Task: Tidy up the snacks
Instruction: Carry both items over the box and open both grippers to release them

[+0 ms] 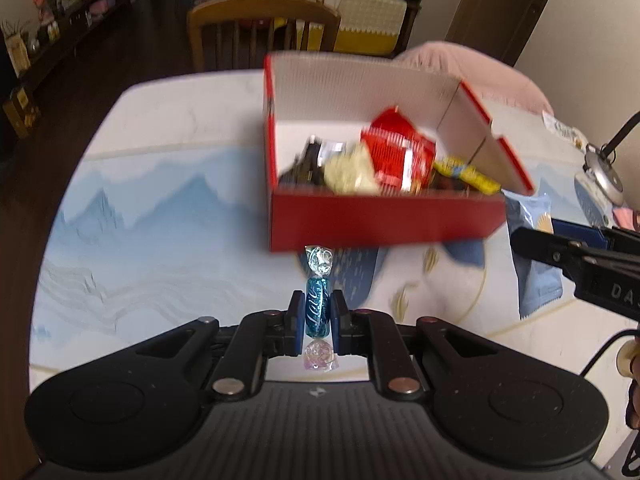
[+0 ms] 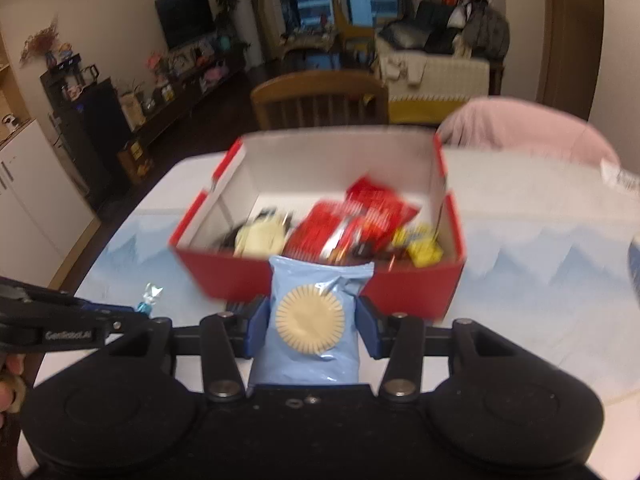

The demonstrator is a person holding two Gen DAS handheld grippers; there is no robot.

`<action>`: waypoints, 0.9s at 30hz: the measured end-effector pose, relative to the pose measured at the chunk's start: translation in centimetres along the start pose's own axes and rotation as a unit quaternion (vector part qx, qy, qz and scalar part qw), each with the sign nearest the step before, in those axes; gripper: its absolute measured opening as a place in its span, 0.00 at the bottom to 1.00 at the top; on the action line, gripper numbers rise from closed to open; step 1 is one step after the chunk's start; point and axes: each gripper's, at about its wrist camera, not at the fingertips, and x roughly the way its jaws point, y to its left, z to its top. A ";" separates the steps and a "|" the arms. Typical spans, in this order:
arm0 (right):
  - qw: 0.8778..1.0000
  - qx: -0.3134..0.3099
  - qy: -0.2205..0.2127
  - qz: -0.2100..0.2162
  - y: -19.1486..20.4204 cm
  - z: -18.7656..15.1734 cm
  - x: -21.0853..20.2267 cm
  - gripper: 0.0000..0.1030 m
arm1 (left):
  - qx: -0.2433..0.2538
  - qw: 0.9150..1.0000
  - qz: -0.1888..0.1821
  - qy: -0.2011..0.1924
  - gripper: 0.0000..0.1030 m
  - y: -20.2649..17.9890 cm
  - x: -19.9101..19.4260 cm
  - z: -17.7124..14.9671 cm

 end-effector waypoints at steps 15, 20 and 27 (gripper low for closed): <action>1.000 0.014 -0.020 -0.015 -2.3 6.5 4.1 0.45 | 0.000 1.000 0.013 -0.022 0.12 -1.7 1.7 8.1; 1.000 0.016 -0.004 -0.017 -3.2 7.5 6.5 0.45 | -0.003 1.000 0.022 -0.012 0.12 -1.6 3.6 9.5; 0.999 0.012 0.024 -0.029 -4.3 7.1 10.0 0.45 | -0.006 0.999 0.033 0.013 0.12 -1.6 7.1 10.6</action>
